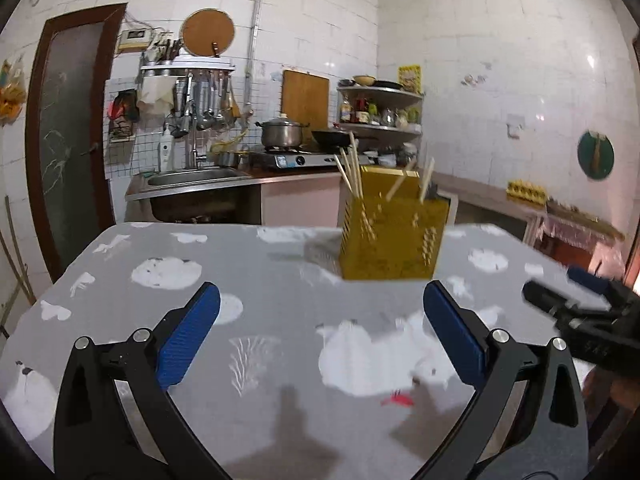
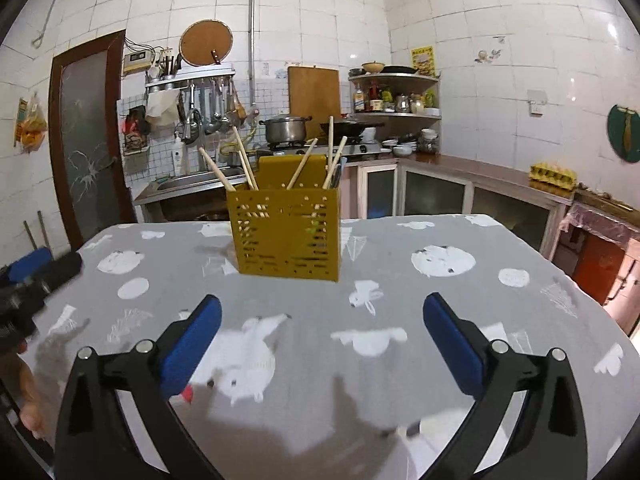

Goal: Organize utensils

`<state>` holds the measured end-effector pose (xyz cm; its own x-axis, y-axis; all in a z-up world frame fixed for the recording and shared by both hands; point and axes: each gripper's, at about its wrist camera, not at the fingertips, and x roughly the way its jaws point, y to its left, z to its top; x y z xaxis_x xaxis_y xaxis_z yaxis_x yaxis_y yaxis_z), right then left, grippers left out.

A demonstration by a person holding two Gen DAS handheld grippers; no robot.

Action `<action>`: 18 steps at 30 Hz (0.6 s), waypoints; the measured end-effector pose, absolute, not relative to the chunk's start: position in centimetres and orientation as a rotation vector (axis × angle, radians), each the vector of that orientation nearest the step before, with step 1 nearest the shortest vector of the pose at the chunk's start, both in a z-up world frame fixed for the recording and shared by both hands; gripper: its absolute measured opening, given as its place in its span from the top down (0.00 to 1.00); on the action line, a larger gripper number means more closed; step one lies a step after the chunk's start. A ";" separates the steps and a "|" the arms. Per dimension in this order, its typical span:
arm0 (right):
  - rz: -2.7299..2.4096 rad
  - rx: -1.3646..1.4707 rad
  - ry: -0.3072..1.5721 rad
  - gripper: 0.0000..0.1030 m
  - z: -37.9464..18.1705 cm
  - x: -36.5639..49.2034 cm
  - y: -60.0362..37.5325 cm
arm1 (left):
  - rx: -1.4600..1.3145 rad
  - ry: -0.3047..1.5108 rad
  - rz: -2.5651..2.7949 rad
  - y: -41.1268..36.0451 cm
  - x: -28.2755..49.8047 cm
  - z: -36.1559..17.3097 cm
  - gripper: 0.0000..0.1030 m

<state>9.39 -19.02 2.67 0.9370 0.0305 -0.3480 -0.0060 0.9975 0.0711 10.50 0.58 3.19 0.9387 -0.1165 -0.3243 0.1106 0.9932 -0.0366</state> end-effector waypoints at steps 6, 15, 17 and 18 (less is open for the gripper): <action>0.000 0.006 0.245 0.04 2.5 7.3 -18.4 | 0.016 0.313 -0.086 0.4 10.3 2.2 0.04; -0.050 0.088 0.274 0.04 2.0 7.8 -20.2 | 0.056 0.239 -0.046 -0.3 9.1 2.0 0.04; -0.054 0.098 0.271 0.04 1.8 7.7 -20.3 | 0.050 0.235 -0.048 -0.2 9.0 2.0 0.04; -0.057 0.100 0.268 0.04 1.8 7.7 -20.4 | 0.046 0.236 -0.050 -0.1 9.0 2.0 0.04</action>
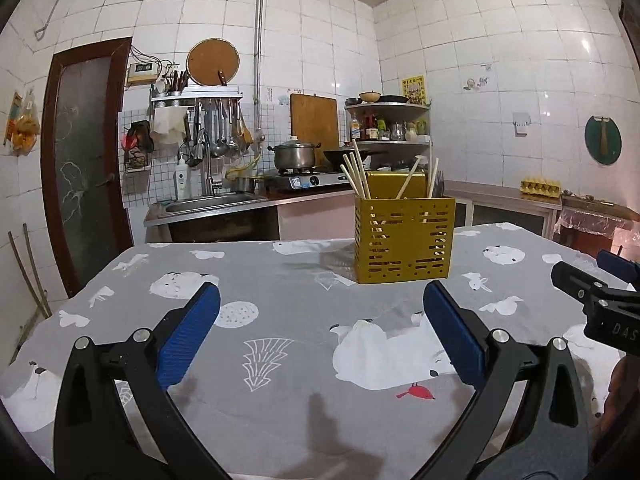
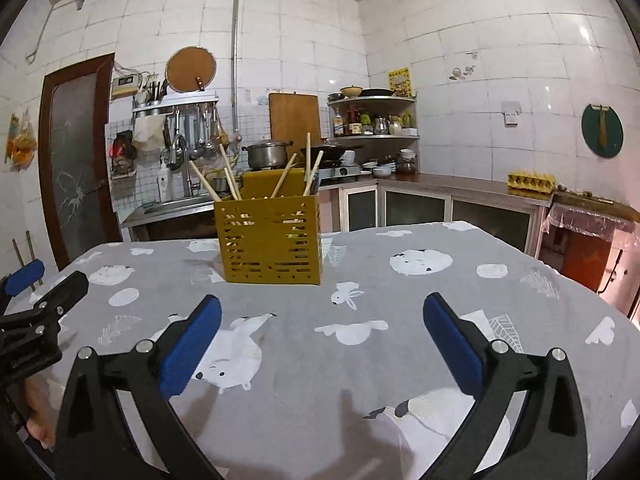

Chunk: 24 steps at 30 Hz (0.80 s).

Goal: Organize utensils

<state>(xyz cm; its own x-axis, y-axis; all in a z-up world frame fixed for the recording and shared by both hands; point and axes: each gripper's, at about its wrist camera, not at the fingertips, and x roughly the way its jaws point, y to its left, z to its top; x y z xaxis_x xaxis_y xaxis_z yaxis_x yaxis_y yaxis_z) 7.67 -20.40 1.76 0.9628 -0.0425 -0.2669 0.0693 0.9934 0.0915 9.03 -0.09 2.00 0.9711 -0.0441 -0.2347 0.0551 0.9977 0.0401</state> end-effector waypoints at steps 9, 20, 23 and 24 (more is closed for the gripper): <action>-0.073 0.052 0.239 0.04 2.0 7.1 -19.5 | -0.005 0.272 -0.054 1.0 9.8 1.7 0.04; -0.072 0.040 0.226 0.04 2.2 6.8 -19.3 | 0.000 0.260 -0.046 0.8 9.5 1.6 0.04; -0.072 0.038 0.226 0.04 2.1 6.8 -19.3 | 0.002 0.255 -0.045 0.8 9.4 1.7 0.04; -0.073 0.036 0.225 0.04 2.2 6.7 -19.3 | 0.004 0.253 -0.045 0.7 9.3 1.7 0.04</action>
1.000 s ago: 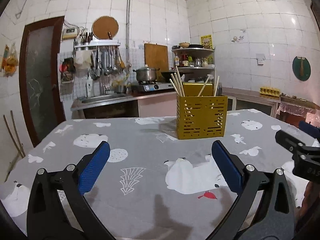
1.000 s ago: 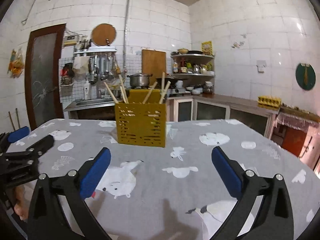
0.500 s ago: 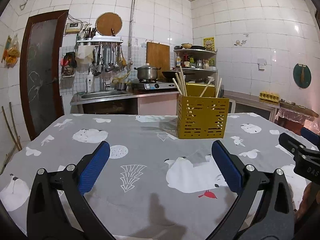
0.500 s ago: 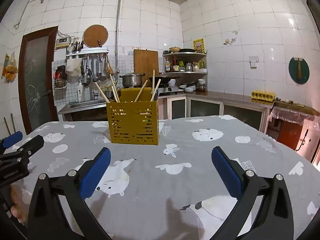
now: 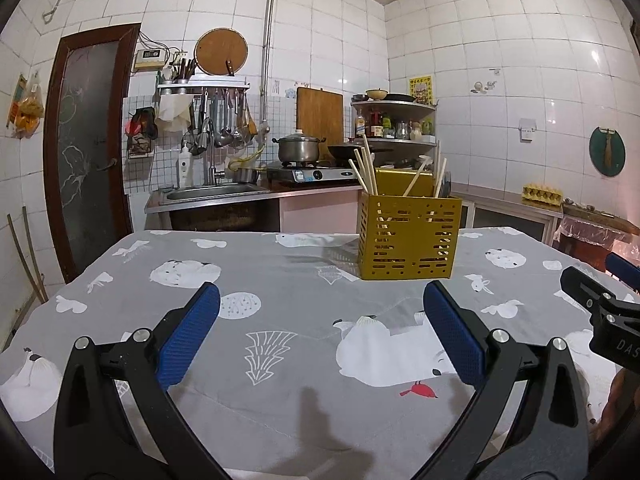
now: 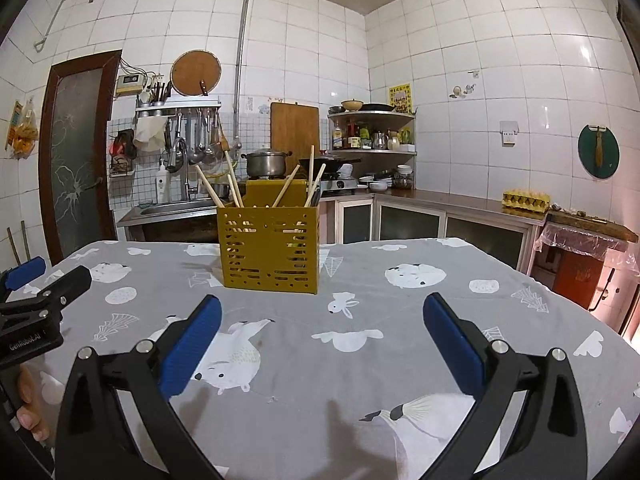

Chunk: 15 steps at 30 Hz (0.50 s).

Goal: Organize utensils

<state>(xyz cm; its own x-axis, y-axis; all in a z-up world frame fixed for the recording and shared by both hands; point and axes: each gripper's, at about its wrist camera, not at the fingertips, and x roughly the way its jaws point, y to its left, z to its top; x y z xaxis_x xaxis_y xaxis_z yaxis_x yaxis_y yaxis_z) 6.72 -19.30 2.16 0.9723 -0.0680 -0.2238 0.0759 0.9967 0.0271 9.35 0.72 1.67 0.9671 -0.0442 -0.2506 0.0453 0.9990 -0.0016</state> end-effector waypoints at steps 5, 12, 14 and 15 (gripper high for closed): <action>-0.073 0.028 0.217 0.04 2.2 6.5 -19.3 | 0.007 0.247 -0.045 0.7 9.2 1.7 0.04; -0.074 0.028 0.214 0.04 2.2 6.4 -19.4 | 0.009 0.245 -0.045 0.6 9.2 1.8 0.04; -0.074 0.028 0.213 0.04 2.2 6.4 -19.4 | 0.010 0.244 -0.045 0.6 9.2 1.8 0.04; -0.074 0.028 0.213 0.04 2.2 6.4 -19.4 | 0.011 0.242 -0.047 0.5 9.2 1.8 0.04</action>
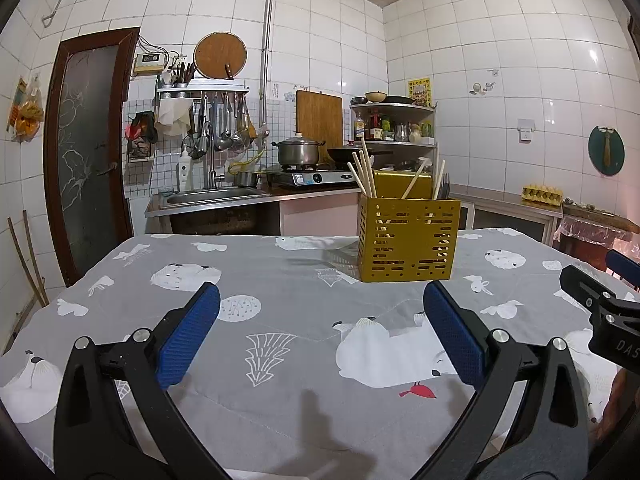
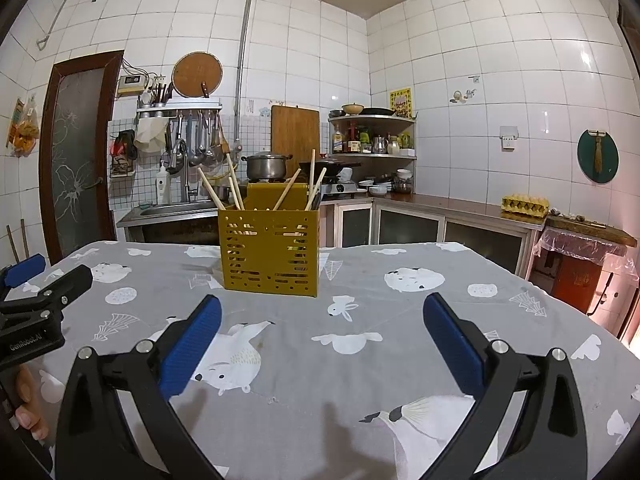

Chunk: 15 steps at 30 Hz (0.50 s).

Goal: Organize utensils

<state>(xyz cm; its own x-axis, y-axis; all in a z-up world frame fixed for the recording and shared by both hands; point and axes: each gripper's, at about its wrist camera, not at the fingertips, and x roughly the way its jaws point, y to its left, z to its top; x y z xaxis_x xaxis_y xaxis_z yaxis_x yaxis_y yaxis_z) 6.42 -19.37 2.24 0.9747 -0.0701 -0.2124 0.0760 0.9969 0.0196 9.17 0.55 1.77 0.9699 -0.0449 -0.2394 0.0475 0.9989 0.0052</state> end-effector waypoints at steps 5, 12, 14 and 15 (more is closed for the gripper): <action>-0.074 0.028 0.213 0.04 2.2 6.4 -19.4 | 0.014 0.237 -0.046 0.4 9.1 1.8 0.04; -0.075 0.025 0.209 0.04 2.2 6.3 -19.4 | 0.015 0.234 -0.046 0.3 9.0 1.8 0.04; -0.075 0.026 0.210 0.04 2.2 6.3 -19.4 | 0.016 0.234 -0.046 0.3 9.0 1.9 0.04; -0.074 0.027 0.211 0.04 2.2 6.3 -19.4 | 0.015 0.233 -0.046 0.3 9.0 1.9 0.04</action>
<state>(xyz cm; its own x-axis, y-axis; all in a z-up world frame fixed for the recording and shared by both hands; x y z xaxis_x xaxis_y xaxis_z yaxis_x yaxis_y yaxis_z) 6.29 -19.41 2.24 0.9752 -0.0708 -0.2098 0.0765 0.9969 0.0189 8.97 0.27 1.90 0.9718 -0.0437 -0.2315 0.0472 0.9988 0.0095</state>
